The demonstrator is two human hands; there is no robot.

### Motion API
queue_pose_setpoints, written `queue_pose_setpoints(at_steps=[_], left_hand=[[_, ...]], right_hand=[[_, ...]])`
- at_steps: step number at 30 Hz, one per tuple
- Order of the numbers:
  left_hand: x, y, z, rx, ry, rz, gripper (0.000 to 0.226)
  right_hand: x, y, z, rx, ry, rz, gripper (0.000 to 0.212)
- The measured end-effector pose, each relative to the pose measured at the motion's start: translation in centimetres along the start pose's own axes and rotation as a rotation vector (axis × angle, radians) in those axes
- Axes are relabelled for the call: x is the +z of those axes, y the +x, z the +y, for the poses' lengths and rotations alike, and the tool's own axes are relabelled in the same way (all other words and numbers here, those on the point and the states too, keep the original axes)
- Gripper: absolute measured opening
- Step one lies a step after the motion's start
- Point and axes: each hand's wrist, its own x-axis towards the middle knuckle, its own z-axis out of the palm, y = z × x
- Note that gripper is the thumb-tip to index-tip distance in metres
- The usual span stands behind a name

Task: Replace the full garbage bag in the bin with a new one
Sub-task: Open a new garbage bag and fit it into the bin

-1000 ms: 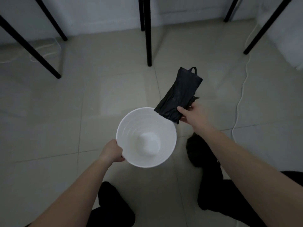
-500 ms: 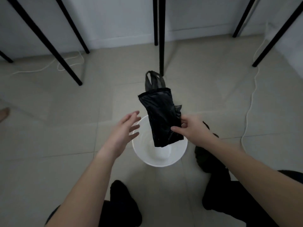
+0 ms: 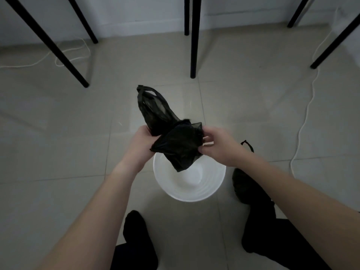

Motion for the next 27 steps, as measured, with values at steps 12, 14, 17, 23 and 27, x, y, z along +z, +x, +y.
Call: queue_pose_setpoints(at_steps=[12,14,17,23,27], left_hand=[[-0.7,1.0,-1.1,-0.042,-0.084,0.053,0.014],[-0.6,1.0,-0.9,-0.038,-0.107,0.049,0.016],[-0.4,1.0,-0.6,-0.032,-0.114,0.065,0.015],[0.1,0.8,0.1,0.000,-0.103,0.180,0.008],[0.2,0.8,0.8,0.053,-0.220,0.200,0.009]], right_hand=[[0.1,1.5,-1.7,0.021,0.295,-0.040,0.028],[0.6,1.6,-1.8,0.019,0.186,-0.005,0.029],[0.8,1.6,-1.8,0.030,-0.010,0.105,0.024],[0.7,1.5,-2.2,0.031,0.019,0.263,0.004],[0.6,1.5,-2.8,-0.063,0.167,0.309,0.005]])
